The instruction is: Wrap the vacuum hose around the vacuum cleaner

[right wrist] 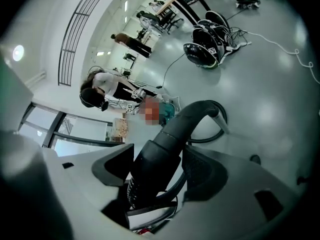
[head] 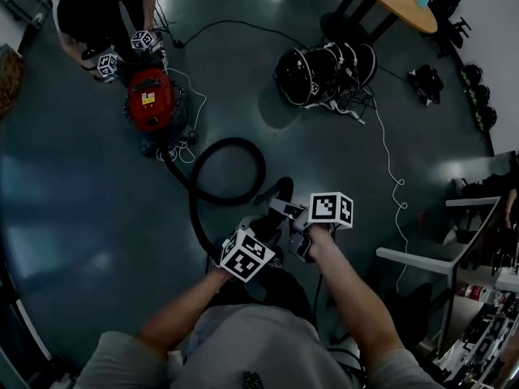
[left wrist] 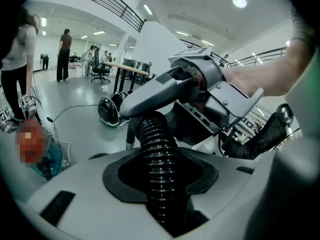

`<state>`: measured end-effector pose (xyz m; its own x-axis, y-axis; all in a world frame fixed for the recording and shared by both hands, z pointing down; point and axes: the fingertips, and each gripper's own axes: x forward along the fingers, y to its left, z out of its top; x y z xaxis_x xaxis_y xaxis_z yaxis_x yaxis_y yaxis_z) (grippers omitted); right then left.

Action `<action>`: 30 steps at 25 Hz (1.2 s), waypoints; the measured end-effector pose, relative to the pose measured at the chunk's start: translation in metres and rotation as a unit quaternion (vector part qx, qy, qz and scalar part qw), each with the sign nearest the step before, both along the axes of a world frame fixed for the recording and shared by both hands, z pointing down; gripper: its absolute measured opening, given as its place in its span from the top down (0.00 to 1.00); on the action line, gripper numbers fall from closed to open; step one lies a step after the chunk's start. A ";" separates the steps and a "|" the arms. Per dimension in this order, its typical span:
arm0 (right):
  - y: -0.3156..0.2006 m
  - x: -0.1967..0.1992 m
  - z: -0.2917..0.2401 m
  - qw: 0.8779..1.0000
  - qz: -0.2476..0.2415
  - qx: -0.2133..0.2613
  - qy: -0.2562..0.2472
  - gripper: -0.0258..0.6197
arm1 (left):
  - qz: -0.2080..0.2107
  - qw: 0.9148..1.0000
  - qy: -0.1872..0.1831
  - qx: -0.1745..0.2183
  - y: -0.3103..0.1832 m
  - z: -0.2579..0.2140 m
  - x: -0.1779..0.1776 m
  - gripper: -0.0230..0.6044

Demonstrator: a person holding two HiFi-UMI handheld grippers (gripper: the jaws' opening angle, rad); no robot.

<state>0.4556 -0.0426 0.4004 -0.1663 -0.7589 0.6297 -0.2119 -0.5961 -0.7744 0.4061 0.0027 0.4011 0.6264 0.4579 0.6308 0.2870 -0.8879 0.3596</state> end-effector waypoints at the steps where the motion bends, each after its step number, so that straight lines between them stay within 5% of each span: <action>1: -0.002 0.000 0.003 1.000 0.003 -0.005 0.000 0.50 | 0.004 1.000 -0.003 -0.006 -0.001 0.004 -0.001 0.73; 8: 0.001 0.010 -0.005 0.999 -0.023 0.005 0.022 0.53 | 0.043 0.999 0.004 -0.022 0.007 0.010 0.003 0.70; 12: 0.010 0.042 -0.018 0.998 -0.046 0.029 0.039 0.54 | 0.054 0.997 0.033 -0.034 0.004 0.000 0.021 0.46; 18: 0.036 0.102 -0.037 0.995 -0.066 0.054 0.046 0.54 | 0.074 0.995 0.053 -0.051 -0.003 -0.042 0.056 0.43; 23: 0.053 0.134 -0.047 0.989 -0.126 0.061 0.050 0.55 | 0.052 0.997 0.023 0.052 -0.042 -0.020 0.119 0.43; 27: 0.058 0.143 -0.054 0.981 -0.175 0.064 0.055 0.55 | 0.091 0.984 0.015 0.150 -0.051 0.021 0.187 0.43; 30: 0.064 0.143 -0.061 0.974 -0.209 0.071 0.055 0.55 | 0.127 0.976 0.019 0.177 -0.041 0.046 0.224 0.43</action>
<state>0.5987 0.0213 0.3399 -0.4160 -0.7201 0.5554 -0.4998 -0.3291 -0.8012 0.6297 -0.0387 0.4469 0.5475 0.3585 0.7561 0.5211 -0.8531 0.0272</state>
